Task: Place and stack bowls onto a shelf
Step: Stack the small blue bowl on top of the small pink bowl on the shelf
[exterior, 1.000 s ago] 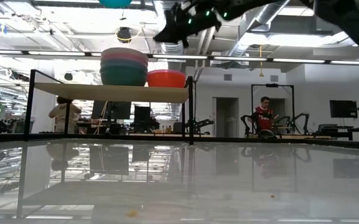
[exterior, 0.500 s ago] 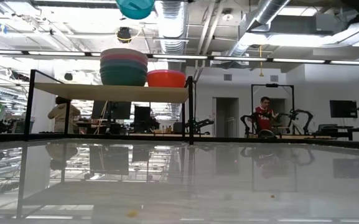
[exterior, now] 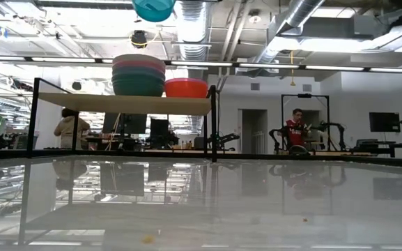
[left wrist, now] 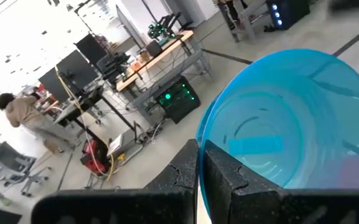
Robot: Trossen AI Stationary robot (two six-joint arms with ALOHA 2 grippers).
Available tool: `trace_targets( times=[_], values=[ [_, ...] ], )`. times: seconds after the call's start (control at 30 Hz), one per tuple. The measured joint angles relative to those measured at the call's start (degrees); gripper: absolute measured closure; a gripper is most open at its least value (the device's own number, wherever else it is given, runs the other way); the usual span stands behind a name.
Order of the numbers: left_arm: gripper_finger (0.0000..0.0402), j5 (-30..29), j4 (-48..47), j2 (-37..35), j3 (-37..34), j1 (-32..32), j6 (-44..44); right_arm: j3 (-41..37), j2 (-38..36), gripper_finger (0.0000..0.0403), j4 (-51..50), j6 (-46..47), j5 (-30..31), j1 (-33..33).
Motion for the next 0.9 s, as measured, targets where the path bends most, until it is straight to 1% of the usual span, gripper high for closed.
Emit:
trace_targets(
  times=[0.17,0.3,0.4,0.73,0.83,0.9],
  values=[
    [0.0401,1.7,1.22,0.0,0.0,1.55,0.15,0.07,-0.87,0.0173,0.44,0.05,0.06,0.99],
    [0.0401,3.17,1.73,0.0,0.0,1.55,0.3,0.01,-0.33,0.0173,-0.24,0.03,0.03,2.01],
    [0.0401,3.23,1.75,0.0,0.0,1.59,0.29,0.17,0.69,0.0173,1.13,-0.75,0.06,2.75],
    [0.0401,4.08,3.45,0.0,0.0,1.59,0.76,0.0,2.36,0.0173,-0.43,0.45,0.12,1.95],
    [0.0401,4.57,4.22,0.0,0.0,1.59,1.69,0.07,2.98,0.0185,-0.43,0.61,0.45,2.08],
    [0.0401,4.97,5.02,0.0,0.0,1.59,2.73,0.02,3.23,0.0206,-1.36,0.64,1.56,2.08]
  ],
)
